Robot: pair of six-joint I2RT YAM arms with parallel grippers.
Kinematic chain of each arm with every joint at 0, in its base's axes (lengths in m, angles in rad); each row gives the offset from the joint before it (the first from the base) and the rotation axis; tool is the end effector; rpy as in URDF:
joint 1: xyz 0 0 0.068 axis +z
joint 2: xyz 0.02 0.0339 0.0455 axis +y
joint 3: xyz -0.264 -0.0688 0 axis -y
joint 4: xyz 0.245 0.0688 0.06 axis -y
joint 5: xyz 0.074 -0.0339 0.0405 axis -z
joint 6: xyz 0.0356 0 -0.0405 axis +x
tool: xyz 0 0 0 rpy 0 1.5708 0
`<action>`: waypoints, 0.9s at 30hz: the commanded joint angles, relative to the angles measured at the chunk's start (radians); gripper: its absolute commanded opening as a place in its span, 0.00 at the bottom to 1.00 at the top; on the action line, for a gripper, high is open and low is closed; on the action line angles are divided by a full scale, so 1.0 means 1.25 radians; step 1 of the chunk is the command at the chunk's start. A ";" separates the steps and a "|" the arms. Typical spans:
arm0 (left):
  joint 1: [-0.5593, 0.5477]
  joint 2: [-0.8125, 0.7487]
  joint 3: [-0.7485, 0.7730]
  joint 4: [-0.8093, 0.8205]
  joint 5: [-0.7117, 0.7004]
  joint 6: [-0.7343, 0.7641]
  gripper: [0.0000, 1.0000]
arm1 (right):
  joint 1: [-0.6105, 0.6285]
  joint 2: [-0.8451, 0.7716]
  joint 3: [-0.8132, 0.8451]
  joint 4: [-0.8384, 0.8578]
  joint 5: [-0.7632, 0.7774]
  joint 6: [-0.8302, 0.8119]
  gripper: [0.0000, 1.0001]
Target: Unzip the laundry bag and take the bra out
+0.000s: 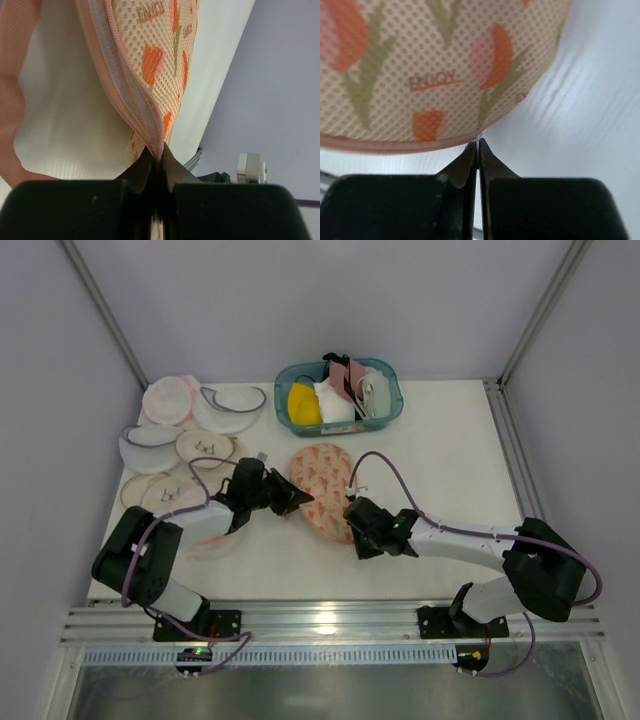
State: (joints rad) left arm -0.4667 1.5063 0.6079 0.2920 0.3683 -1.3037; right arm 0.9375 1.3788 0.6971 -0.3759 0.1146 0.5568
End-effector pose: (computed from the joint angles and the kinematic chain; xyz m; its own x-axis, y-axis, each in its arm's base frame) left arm 0.2538 -0.1422 0.1615 -0.7941 -0.6076 -0.0190 -0.3104 0.4321 -0.8467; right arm 0.1520 0.2002 0.1696 -0.8433 -0.2616 -0.4694 -0.3792 0.9087 0.1749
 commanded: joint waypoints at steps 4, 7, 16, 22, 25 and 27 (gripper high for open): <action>0.021 0.044 0.104 -0.040 0.072 0.091 0.00 | -0.005 0.013 0.071 -0.183 0.312 0.097 0.04; 0.021 0.085 0.154 -0.080 0.095 0.130 0.07 | -0.005 -0.013 0.072 -0.204 0.354 0.104 0.04; 0.021 0.062 0.148 -0.132 0.043 0.157 0.95 | -0.006 -0.076 0.056 -0.197 0.351 0.093 0.04; 0.019 -0.122 0.064 -0.238 -0.050 0.143 0.99 | -0.006 -0.083 0.061 -0.151 0.266 0.057 0.04; 0.004 -0.243 0.006 -0.295 -0.064 0.125 0.99 | -0.006 -0.111 0.035 -0.009 0.097 -0.033 0.04; -0.014 -0.291 -0.025 -0.321 -0.059 0.114 0.99 | -0.006 -0.127 0.002 0.081 -0.144 -0.075 0.04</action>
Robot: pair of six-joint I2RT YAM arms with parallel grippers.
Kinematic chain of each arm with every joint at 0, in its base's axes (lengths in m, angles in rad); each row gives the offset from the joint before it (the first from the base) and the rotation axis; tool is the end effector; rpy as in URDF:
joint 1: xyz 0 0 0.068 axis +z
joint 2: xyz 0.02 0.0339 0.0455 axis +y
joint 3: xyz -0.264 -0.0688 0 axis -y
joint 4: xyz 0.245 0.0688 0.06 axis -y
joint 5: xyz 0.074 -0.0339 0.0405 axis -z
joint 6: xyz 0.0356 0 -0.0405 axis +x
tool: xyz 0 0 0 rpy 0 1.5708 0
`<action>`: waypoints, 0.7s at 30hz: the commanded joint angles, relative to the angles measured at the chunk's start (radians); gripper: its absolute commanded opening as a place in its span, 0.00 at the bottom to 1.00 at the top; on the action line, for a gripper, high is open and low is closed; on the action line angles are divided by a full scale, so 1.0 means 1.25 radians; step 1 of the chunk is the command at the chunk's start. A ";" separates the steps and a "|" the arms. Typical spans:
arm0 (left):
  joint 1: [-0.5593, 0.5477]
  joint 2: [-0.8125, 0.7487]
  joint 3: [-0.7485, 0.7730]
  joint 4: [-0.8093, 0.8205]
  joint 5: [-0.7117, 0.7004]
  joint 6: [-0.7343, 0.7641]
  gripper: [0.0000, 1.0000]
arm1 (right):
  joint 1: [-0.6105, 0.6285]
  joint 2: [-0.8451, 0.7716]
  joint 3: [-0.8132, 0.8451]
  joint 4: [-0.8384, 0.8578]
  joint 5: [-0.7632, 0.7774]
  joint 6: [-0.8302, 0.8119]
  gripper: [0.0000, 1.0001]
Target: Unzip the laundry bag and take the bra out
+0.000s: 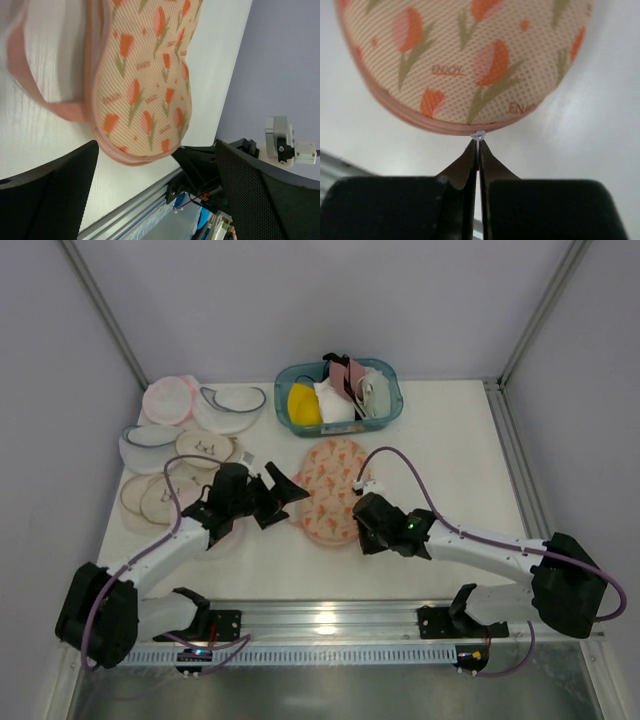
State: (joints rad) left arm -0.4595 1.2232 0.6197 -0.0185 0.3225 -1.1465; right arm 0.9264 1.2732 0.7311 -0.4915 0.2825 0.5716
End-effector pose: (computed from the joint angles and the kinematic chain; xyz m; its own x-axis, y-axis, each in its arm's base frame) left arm 0.2221 -0.1225 0.2093 -0.8087 -0.5642 -0.1663 -0.2077 0.5384 -0.8167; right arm 0.1514 0.1849 0.1979 -0.8031 -0.2039 -0.5599 -0.2945 0.9527 0.0754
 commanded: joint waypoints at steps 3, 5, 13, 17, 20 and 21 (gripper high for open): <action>-0.035 -0.133 -0.067 -0.107 -0.010 -0.037 0.99 | 0.003 -0.043 -0.041 0.322 -0.504 -0.086 0.04; -0.048 -0.175 -0.083 -0.102 -0.014 -0.058 0.99 | 0.004 -0.020 -0.029 0.382 -0.555 -0.074 0.04; -0.105 -0.220 -0.115 -0.073 0.008 -0.149 0.99 | 0.003 0.077 0.035 0.418 -0.570 -0.081 0.04; -0.129 -0.221 -0.108 -0.054 0.006 -0.176 1.00 | 0.003 0.103 0.041 0.420 -0.540 -0.087 0.04; -0.145 -0.208 -0.104 -0.051 -0.009 -0.176 0.99 | 0.004 0.110 0.042 0.423 -0.513 -0.088 0.04; -0.147 -0.196 -0.106 -0.058 -0.006 -0.176 1.00 | 0.003 0.109 0.042 0.421 -0.501 -0.088 0.04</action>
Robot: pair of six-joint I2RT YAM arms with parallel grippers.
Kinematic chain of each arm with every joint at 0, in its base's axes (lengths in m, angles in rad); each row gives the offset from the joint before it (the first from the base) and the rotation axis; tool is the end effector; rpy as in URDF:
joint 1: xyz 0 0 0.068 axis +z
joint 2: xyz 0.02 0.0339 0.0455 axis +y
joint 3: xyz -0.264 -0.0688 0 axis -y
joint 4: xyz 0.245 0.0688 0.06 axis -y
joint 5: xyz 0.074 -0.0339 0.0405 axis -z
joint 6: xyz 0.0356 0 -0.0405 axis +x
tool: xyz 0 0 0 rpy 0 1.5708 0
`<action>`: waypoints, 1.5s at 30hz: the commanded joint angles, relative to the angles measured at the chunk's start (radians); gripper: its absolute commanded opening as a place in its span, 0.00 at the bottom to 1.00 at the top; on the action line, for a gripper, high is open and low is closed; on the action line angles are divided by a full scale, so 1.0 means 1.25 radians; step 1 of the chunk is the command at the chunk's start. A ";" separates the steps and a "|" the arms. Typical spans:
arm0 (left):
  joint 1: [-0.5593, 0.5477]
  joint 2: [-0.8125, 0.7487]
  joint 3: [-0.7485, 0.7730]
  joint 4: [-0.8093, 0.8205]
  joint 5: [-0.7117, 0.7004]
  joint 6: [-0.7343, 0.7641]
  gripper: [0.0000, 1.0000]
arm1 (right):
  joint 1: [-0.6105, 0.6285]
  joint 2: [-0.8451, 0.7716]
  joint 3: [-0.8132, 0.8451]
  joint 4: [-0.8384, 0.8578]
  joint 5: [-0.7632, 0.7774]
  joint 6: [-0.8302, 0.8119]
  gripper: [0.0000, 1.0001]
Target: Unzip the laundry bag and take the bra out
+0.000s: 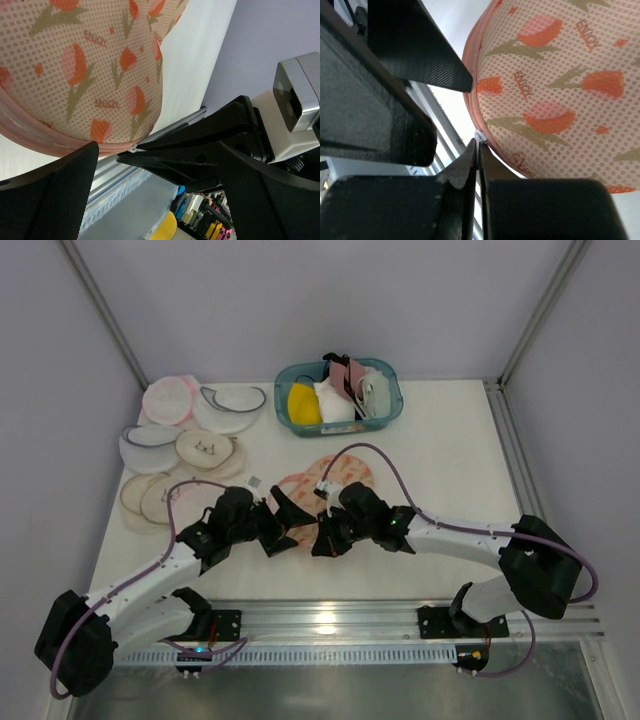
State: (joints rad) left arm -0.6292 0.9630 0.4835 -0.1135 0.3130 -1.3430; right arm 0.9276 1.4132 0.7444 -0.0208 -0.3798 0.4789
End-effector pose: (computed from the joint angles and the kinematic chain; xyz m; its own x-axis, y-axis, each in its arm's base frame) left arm 0.1583 -0.1288 0.2101 -0.8486 -0.5287 -0.0196 -0.2671 0.4602 -0.8467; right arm 0.1637 0.2404 0.2013 -0.7602 -0.3006 -0.5760 -0.6360 0.5258 0.5648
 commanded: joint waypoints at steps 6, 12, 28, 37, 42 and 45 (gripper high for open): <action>-0.016 -0.007 0.010 -0.044 -0.051 -0.020 0.99 | 0.002 -0.003 0.047 -0.026 0.199 -0.013 0.04; -0.017 -0.095 0.003 -0.113 -0.112 -0.042 0.99 | -0.001 -0.014 0.045 -0.039 0.295 0.013 0.04; -0.018 0.145 -0.008 0.186 -0.169 -0.115 1.00 | -0.001 -0.053 0.003 0.122 0.077 0.002 0.04; -0.017 0.259 -0.021 0.335 -0.192 -0.129 0.53 | -0.001 -0.073 -0.002 0.044 0.080 -0.019 0.04; -0.017 0.285 -0.020 0.355 -0.182 -0.129 0.07 | -0.001 -0.092 0.006 -0.087 0.176 -0.025 0.04; -0.016 0.291 -0.016 0.351 -0.179 -0.127 0.00 | -0.002 -0.102 0.014 -0.168 0.259 -0.021 0.04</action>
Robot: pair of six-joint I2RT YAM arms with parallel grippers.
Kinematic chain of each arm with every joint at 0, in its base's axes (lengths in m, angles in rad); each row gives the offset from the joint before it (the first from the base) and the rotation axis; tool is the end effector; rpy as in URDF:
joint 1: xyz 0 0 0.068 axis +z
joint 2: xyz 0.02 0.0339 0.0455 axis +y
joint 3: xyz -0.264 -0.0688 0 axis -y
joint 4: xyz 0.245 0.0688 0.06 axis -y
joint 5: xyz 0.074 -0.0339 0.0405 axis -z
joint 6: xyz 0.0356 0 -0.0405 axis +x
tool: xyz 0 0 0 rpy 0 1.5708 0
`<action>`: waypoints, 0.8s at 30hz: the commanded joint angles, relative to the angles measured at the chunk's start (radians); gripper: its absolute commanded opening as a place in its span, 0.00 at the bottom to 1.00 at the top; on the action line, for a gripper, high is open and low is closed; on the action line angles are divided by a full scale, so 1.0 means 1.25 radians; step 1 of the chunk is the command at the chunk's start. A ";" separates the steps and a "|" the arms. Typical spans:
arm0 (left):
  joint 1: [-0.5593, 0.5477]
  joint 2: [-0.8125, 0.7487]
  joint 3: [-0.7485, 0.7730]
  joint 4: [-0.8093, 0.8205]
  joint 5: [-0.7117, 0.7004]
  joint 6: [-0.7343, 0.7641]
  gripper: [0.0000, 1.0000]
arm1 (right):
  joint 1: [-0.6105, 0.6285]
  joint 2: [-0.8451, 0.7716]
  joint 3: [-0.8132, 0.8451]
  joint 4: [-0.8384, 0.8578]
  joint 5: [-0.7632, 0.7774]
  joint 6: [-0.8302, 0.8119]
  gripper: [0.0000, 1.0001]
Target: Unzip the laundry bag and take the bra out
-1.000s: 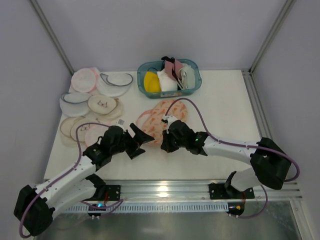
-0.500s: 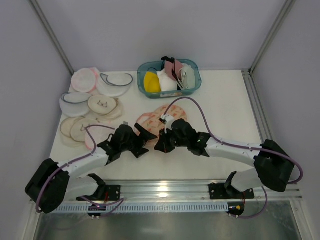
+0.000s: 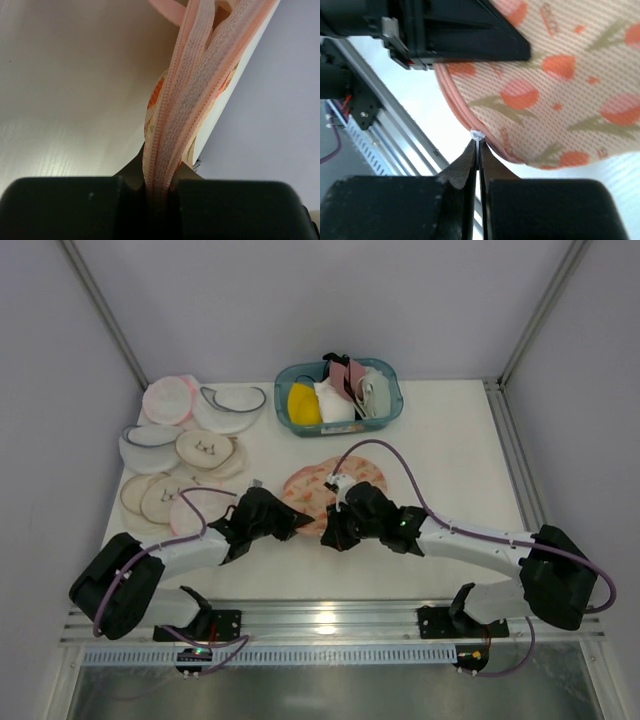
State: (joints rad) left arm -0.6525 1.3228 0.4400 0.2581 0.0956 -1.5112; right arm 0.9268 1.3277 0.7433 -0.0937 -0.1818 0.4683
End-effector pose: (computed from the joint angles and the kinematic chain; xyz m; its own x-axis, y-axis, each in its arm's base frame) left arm 0.1933 -0.1520 0.1543 -0.6924 -0.7215 0.0074 -0.4242 0.3988 -0.8130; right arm 0.1622 0.2268 0.2162 -0.7293 -0.2319 -0.6437 -0.6073 0.6529 0.4527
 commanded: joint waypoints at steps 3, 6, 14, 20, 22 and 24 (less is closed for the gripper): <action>0.002 0.012 0.026 0.055 -0.002 0.008 0.00 | 0.000 -0.048 0.018 -0.163 0.173 -0.010 0.04; 0.002 0.028 0.036 0.062 0.013 0.008 0.04 | 0.000 -0.053 0.019 -0.197 0.210 -0.009 0.04; 0.002 0.046 0.042 0.097 0.041 0.010 0.95 | 0.000 -0.056 0.014 -0.232 0.260 -0.004 0.04; 0.000 0.022 0.046 0.061 0.055 0.019 0.99 | -0.001 -0.062 0.029 -0.308 0.365 0.013 0.04; 0.000 0.007 0.046 0.038 0.057 0.021 1.00 | -0.005 -0.062 0.046 -0.368 0.436 0.030 0.04; 0.002 -0.022 0.042 0.016 0.056 0.027 0.99 | -0.012 -0.063 0.056 -0.430 0.489 0.062 0.04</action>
State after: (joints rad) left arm -0.6525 1.3533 0.4686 0.3027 0.1528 -1.5059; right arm 0.9234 1.2827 0.7555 -0.5037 0.2661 0.4953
